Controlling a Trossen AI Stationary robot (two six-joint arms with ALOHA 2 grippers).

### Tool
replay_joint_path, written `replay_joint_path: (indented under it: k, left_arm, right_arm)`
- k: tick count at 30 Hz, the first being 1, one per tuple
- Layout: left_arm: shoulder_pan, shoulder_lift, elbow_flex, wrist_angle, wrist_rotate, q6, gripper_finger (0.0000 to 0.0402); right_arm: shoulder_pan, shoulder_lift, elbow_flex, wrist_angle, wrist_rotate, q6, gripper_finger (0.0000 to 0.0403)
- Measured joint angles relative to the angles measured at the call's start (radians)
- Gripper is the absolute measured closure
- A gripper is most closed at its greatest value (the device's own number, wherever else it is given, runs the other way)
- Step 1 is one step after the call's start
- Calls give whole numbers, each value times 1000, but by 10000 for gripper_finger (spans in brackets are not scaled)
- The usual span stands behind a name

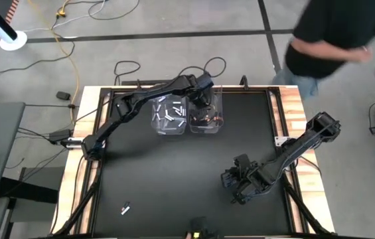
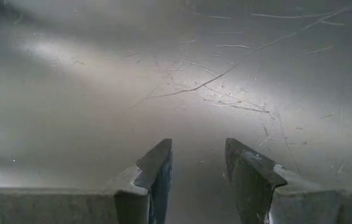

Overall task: Sort batteries
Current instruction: Put the black battery into the right transparent bin

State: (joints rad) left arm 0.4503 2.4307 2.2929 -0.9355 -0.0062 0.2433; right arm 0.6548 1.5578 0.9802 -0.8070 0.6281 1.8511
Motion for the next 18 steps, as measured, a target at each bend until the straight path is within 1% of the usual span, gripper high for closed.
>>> replay_joint_path:
  k: [5,11,18]
  left_arm:
    - [-1,-63,0,-18,6,-51,272]
    - [-12,-171,0,-54,9,-160,272]
    - [-70,-298,-11,-135,9,-262,272]
  right_arm:
    - [19,0,0,3,0,0,239]
    - [60,0,0,4,0,-1,239]
    - [113,0,0,6,0,-27,239]
